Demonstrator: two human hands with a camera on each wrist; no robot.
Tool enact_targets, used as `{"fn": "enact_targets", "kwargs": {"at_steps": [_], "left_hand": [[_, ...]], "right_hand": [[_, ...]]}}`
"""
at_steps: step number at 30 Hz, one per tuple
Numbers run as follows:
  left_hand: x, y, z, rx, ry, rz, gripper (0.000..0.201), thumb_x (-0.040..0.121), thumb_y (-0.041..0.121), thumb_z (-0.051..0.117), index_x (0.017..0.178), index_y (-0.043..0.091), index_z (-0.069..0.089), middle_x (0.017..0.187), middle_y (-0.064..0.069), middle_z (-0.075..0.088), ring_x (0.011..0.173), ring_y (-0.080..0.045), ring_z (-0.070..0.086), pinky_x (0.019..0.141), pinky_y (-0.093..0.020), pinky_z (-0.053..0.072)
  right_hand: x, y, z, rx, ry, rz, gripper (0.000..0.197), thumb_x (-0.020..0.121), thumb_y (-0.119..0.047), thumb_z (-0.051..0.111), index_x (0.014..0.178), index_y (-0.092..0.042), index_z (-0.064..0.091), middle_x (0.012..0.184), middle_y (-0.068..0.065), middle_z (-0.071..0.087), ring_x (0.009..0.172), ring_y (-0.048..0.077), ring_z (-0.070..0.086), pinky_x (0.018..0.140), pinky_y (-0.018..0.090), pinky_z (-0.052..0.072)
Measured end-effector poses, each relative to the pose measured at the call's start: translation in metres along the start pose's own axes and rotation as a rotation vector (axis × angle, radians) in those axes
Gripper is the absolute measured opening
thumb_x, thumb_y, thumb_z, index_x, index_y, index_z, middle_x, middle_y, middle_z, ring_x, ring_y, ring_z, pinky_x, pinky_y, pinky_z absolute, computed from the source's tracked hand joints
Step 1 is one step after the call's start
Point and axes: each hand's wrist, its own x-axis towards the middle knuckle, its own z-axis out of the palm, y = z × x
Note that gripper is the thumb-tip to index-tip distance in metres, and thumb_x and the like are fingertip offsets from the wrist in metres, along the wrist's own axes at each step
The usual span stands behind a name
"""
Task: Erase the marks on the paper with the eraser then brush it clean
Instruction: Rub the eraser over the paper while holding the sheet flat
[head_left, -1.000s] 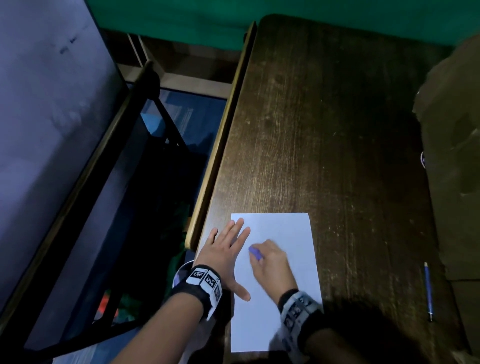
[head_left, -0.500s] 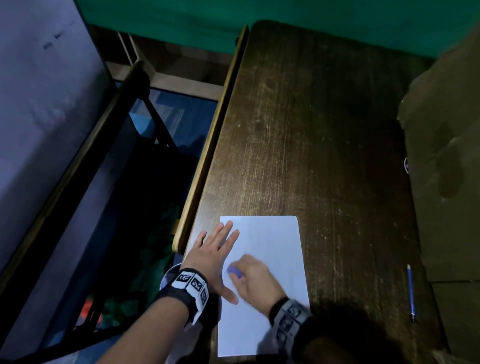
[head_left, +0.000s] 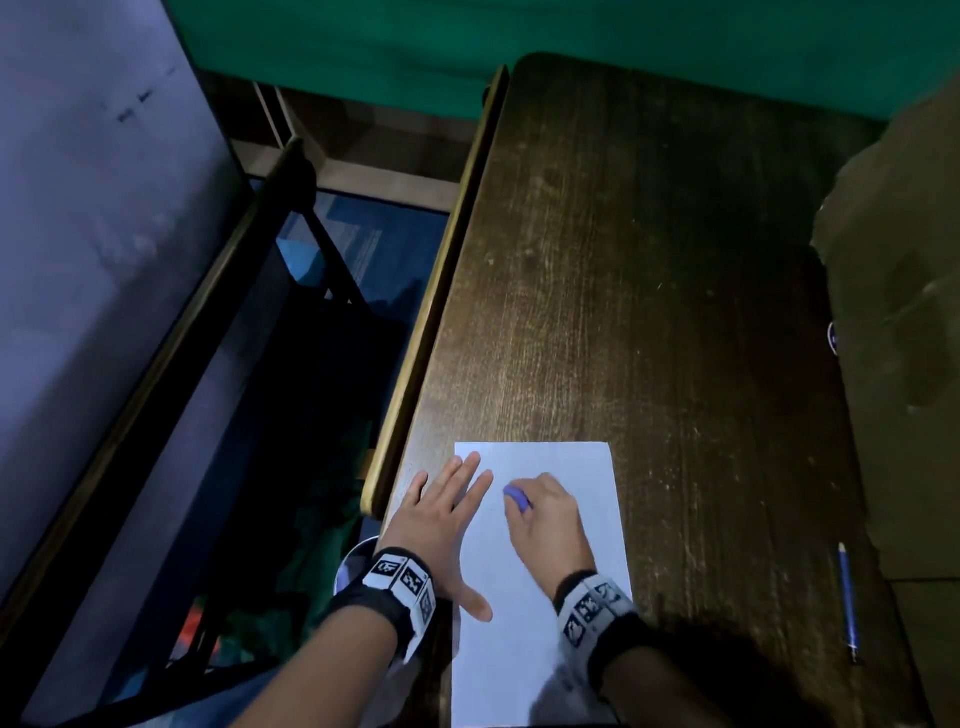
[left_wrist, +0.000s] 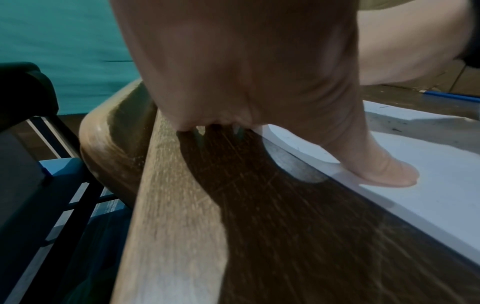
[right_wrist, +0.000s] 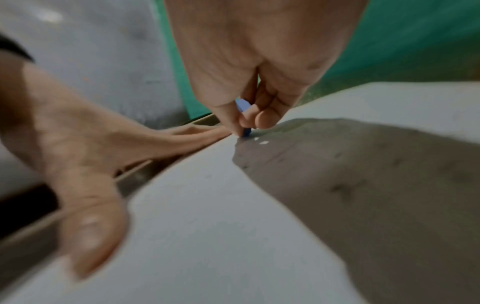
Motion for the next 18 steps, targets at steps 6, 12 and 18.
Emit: {"fn": "enact_targets", "kwargs": {"at_steps": [6, 12, 18], "left_hand": [[0.003, -0.001, 0.005, 0.023, 0.036, -0.019, 0.149, 0.062, 0.083, 0.069, 0.154, 0.024, -0.032, 0.151, 0.003, -0.052, 0.147, -0.018, -0.037, 0.123, -0.048, -0.016], [0.001, 0.000, 0.003, 0.014, 0.008, -0.015, 0.157, 0.052, 0.090, 0.069, 0.156, 0.025, -0.029, 0.155, 0.004, -0.047, 0.146, -0.017, -0.038, 0.123, -0.049, -0.014], [0.003, -0.001, 0.004, 0.005, 0.030, -0.012, 0.156, 0.052, 0.088, 0.071, 0.157, 0.025, -0.026, 0.156, 0.004, -0.045, 0.147, -0.016, -0.036, 0.122, -0.047, -0.018]], "right_hand": [[-0.038, -0.011, 0.006, 0.010, -0.358, -0.200, 0.016, 0.093, -0.027, 0.052, 0.091, -0.023, 0.067, 0.086, -0.008, 0.049, 0.073, 0.012, 0.055, 0.073, 0.030, 0.050], [-0.016, -0.002, 0.013, 0.027, -0.024, -0.014, 0.012, 0.094, -0.025, 0.058, 0.095, -0.022, 0.069, 0.087, -0.009, 0.054, 0.076, 0.009, 0.058, 0.077, 0.027, 0.051], [-0.012, -0.005, -0.003, -0.008, -0.215, -0.097, 0.015, 0.095, -0.024, 0.056, 0.093, -0.018, 0.070, 0.086, 0.000, 0.057, 0.075, 0.016, 0.059, 0.077, 0.027, 0.049]]}}
